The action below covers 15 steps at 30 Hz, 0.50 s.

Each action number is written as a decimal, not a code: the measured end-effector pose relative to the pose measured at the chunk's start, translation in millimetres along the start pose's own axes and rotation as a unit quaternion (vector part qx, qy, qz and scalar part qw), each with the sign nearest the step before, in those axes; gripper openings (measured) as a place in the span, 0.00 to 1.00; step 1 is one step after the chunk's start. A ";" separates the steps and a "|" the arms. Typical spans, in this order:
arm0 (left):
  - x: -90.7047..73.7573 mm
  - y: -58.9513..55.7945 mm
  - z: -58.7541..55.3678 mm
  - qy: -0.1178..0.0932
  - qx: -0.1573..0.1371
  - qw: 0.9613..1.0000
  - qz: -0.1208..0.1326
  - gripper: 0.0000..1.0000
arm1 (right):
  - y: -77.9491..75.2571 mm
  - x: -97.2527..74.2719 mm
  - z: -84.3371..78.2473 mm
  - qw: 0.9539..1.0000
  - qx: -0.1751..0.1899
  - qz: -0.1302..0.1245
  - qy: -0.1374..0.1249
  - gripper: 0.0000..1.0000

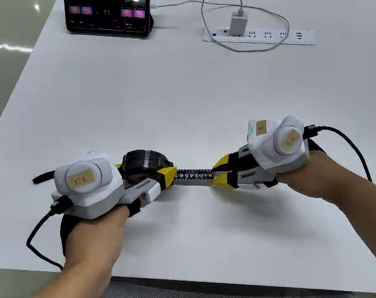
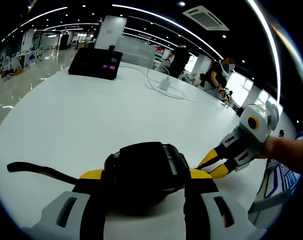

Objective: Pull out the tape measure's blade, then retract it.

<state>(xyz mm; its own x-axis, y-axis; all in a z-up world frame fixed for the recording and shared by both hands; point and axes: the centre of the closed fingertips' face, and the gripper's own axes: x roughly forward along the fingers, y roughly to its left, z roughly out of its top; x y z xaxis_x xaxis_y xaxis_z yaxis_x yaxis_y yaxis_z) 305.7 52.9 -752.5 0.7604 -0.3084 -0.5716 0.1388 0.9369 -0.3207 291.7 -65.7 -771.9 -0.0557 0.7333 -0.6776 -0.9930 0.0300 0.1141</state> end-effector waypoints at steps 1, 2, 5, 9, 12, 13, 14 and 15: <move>0.0 -0.1 0.0 0.000 0.000 1.000 0.000 0.58 | 0.1 0.0 0.1 1.000 0.000 0.000 0.000 0.09; -0.1 -0.3 0.1 0.000 0.000 1.000 0.000 0.58 | 0.2 0.1 0.2 1.000 -0.001 0.000 0.001 0.09; -0.1 -0.4 0.1 0.000 0.000 1.000 0.000 0.58 | 0.1 0.4 -0.1 1.000 -0.001 0.000 0.002 0.09; -0.1 -0.6 -0.1 0.000 -0.001 1.000 -0.001 0.58 | 0.6 0.6 0.1 1.000 -0.002 0.000 0.003 0.09; 0.3 -0.5 -0.2 -0.001 0.000 1.000 0.000 0.58 | 1.5 1.4 1.2 1.000 -0.003 0.000 0.002 0.09; 0.3 -0.4 -0.2 -0.001 0.000 1.000 0.000 0.58 | 1.4 1.7 1.4 1.000 -0.003 0.001 0.002 0.09; 0.3 -0.5 -0.2 0.000 0.000 1.000 0.000 0.58 | 1.4 2.3 1.8 1.000 -0.003 0.001 0.002 0.09; 0.3 -0.5 -0.2 -0.001 0.000 1.000 0.000 0.58 | 1.4 2.9 2.0 1.000 -0.003 0.001 0.002 0.09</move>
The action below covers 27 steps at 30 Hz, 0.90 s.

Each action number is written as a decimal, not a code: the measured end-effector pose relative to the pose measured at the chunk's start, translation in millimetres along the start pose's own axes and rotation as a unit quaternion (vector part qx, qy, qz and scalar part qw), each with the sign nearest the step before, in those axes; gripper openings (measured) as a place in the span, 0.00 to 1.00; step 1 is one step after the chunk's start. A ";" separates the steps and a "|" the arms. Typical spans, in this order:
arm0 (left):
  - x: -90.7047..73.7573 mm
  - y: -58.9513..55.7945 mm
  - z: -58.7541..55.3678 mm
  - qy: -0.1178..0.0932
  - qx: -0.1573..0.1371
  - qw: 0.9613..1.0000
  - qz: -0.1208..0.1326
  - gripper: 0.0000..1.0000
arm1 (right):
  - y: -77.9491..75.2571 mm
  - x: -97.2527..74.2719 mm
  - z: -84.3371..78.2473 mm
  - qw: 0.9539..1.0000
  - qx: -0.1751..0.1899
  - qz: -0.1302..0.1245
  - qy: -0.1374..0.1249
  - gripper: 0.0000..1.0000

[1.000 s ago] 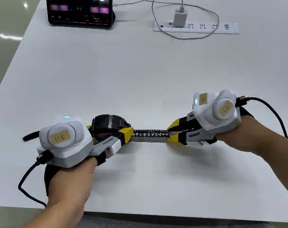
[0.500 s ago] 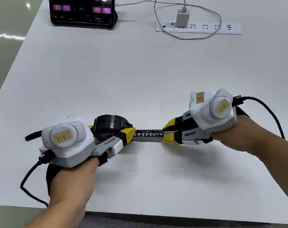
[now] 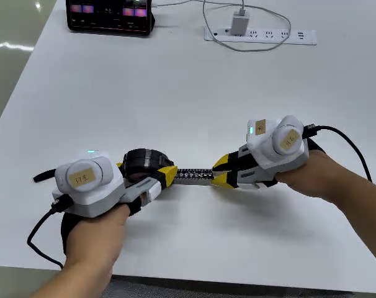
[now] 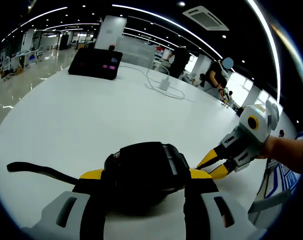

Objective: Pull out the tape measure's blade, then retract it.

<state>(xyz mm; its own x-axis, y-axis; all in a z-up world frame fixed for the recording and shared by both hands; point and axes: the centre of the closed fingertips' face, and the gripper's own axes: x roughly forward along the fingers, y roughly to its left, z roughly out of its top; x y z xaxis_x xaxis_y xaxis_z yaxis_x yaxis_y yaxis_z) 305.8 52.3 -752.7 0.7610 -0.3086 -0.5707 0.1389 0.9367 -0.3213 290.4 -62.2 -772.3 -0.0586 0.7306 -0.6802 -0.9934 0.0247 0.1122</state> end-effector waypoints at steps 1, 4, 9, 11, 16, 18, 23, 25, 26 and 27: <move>-0.1 -0.2 0.1 0.000 0.000 1.000 0.000 0.58 | -0.1 0.9 0.5 1.000 -0.001 0.000 0.000 0.09; -0.2 -0.4 0.3 0.000 0.000 1.000 0.000 0.58 | -0.4 2.4 1.4 1.000 -0.001 0.001 0.000 0.09; -0.5 -0.7 0.4 0.000 -0.001 1.000 -0.002 0.58 | 0.6 7.9 6.2 1.000 0.001 0.005 -0.004 0.09; -0.7 -0.9 0.5 0.000 -0.001 1.000 -0.002 0.58 | 1.0 10.6 9.1 1.000 0.000 0.006 -0.007 0.09; -1.0 -1.1 0.5 0.000 -0.002 1.000 -0.002 0.58 | 0.6 16.2 13.7 1.000 -0.001 0.009 -0.009 0.09; -1.1 -1.1 0.6 -0.001 -0.002 1.000 -0.002 0.58 | 0.9 17.2 15.0 1.000 0.000 0.010 -0.008 0.09; -1.5 -1.1 0.7 0.000 -0.003 1.000 -0.002 0.58 | 0.9 20.9 19.2 1.000 0.003 0.012 -0.011 0.09; -1.7 -1.0 0.7 0.000 -0.003 1.000 -0.002 0.58 | 0.9 23.6 20.9 1.000 0.002 0.013 -0.011 0.09; -1.7 -0.9 0.7 -0.001 -0.003 1.000 -0.003 0.58 | 1.0 24.9 22.1 1.000 0.002 0.013 -0.011 0.09; -1.6 -0.6 0.7 -0.001 -0.004 1.000 -0.003 0.58 | 1.1 25.7 22.8 1.000 0.003 0.014 -0.011 0.09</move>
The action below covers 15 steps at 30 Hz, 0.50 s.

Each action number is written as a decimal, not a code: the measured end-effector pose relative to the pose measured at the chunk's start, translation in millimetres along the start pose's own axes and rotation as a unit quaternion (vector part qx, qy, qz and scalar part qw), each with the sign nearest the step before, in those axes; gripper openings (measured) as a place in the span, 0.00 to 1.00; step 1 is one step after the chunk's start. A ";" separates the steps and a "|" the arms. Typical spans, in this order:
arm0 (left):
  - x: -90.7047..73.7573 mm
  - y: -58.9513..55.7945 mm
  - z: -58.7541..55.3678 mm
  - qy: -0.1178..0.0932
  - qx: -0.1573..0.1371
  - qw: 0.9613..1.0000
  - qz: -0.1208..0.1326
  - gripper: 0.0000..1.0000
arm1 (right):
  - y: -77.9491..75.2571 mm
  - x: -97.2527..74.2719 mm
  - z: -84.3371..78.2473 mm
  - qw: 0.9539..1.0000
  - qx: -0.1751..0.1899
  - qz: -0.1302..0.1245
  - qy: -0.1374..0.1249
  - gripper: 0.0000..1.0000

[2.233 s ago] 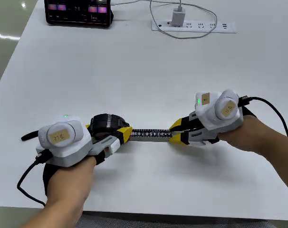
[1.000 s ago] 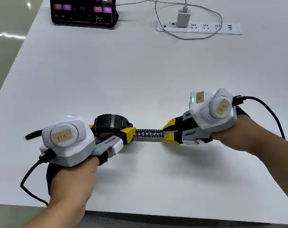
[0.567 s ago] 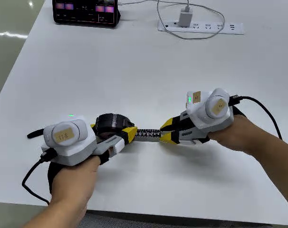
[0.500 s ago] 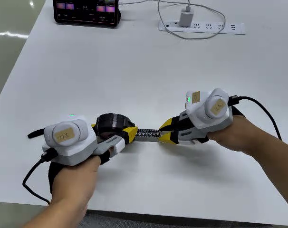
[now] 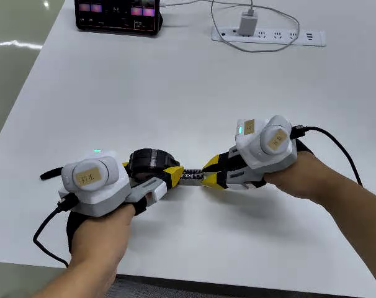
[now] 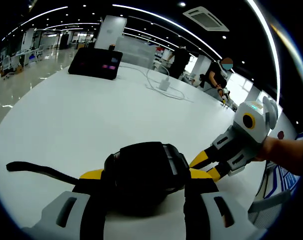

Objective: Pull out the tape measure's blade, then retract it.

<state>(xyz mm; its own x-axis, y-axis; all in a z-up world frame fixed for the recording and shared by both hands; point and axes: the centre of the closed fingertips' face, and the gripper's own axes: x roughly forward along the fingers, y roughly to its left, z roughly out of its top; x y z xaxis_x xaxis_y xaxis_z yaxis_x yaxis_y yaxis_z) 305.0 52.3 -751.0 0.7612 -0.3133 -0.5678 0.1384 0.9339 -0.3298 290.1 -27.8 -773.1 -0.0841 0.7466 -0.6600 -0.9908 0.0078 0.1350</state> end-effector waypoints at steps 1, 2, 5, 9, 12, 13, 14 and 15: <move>0.0 0.2 0.0 0.000 0.000 1.000 0.000 0.58 | -0.1 0.9 0.8 1.000 0.000 0.000 0.000 0.09; 0.1 0.4 0.1 0.000 0.000 1.000 0.000 0.58 | -0.2 2.2 2.0 1.000 0.000 0.001 -0.001 0.09; 0.3 1.4 0.2 0.000 -0.001 1.000 -0.001 0.58 | 0.1 4.5 4.1 1.000 0.000 0.003 -0.002 0.09; 1.0 1.3 0.1 0.000 -0.002 1.000 -0.001 0.58 | 0.2 8.4 7.1 1.000 -0.001 0.005 -0.002 0.09; 1.4 1.6 0.0 0.000 -0.002 1.000 -0.001 0.58 | 0.9 11.5 8.9 1.000 0.000 0.007 -0.003 0.09; 1.5 1.6 0.0 0.000 -0.003 1.000 -0.001 0.58 | 1.2 12.1 9.4 1.000 -0.001 0.007 -0.003 0.09; 1.6 1.6 0.0 0.000 -0.003 1.000 -0.002 0.58 | 1.4 13.2 10.2 1.000 -0.001 0.008 -0.004 0.09; 1.6 1.7 0.0 0.000 -0.003 1.000 -0.002 0.58 | 1.6 13.7 11.0 1.000 -0.001 0.008 -0.005 0.09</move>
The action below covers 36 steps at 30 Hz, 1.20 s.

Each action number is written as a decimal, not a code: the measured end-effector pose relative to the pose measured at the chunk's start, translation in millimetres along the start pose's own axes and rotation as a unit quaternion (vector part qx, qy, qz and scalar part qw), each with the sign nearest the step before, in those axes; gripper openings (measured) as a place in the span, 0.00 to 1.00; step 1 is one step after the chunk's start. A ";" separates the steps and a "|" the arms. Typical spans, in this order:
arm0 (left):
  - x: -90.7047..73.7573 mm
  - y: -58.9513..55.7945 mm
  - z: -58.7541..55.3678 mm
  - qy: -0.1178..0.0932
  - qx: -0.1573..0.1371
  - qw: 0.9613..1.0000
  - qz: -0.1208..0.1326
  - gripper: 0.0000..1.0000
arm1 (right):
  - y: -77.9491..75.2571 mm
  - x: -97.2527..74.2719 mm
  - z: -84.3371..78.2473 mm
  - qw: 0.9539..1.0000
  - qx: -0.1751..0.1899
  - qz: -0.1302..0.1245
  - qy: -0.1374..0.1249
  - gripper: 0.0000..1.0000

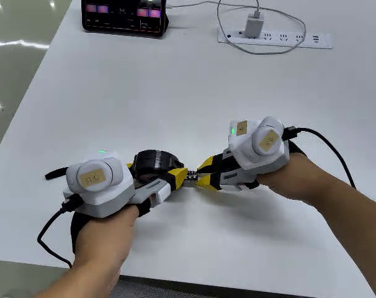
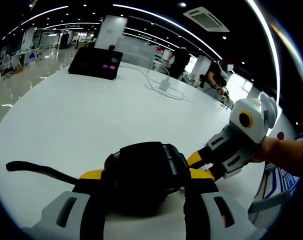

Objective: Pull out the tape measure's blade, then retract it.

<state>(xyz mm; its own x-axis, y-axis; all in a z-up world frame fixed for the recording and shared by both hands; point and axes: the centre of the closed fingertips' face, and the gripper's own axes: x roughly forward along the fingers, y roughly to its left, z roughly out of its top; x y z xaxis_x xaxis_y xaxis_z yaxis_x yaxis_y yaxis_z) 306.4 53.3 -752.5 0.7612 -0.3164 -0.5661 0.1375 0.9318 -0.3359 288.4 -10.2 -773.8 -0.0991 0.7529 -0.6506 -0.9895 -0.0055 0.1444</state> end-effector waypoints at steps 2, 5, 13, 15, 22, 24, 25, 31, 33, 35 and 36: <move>-0.1 0.0 0.0 0.000 -0.001 1.000 0.000 0.58 | 0.9 2.6 2.0 1.000 -0.001 0.001 0.000 0.09; -0.1 0.1 0.0 -0.001 -0.001 1.000 0.000 0.58 | 1.2 4.5 3.2 1.000 -0.002 0.002 -0.002 0.09; 0.0 0.2 0.1 0.000 -0.003 1.000 0.000 0.58 | 2.2 8.8 7.0 1.000 -0.003 0.006 -0.004 0.09; 0.0 0.2 0.1 -0.001 -0.003 1.000 0.000 0.58 | 2.1 9.0 6.9 1.000 -0.003 0.006 -0.004 0.09; -0.1 0.2 0.1 -0.001 -0.003 1.000 0.001 0.58 | 2.0 8.9 6.8 1.000 -0.002 0.006 -0.006 0.09; -0.2 0.1 0.3 -0.001 -0.003 1.000 0.001 0.58 | 1.8 9.0 7.0 1.000 0.001 0.006 -0.007 0.10; -0.2 0.1 0.3 -0.002 -0.003 1.000 0.001 0.59 | 1.9 9.1 6.9 1.000 0.002 0.005 -0.008 0.10; -0.4 -0.6 0.4 -0.002 -0.003 1.000 -0.002 0.60 | 2.4 9.3 7.7 1.000 0.005 0.003 -0.007 0.11; -0.4 -1.0 0.1 -0.002 0.000 1.000 -0.003 0.60 | 2.5 8.7 8.6 1.000 0.005 0.003 -0.008 0.13; -0.3 -1.3 0.2 -0.003 0.000 1.000 -0.002 0.61 | 3.1 8.5 8.8 1.000 0.010 0.005 -0.009 0.15; -0.2 -1.9 0.1 -0.003 0.000 1.000 -0.002 0.61 | 3.1 8.4 8.5 1.000 0.010 0.005 -0.008 0.15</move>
<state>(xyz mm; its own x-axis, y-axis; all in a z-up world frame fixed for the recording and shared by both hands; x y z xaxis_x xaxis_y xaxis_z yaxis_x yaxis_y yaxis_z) 306.0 51.6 -751.6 0.7643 -0.3186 -0.5606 0.1404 0.9308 -0.3376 285.4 1.7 -772.5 -0.1071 0.7634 -0.6370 -0.9862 -0.0004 0.1654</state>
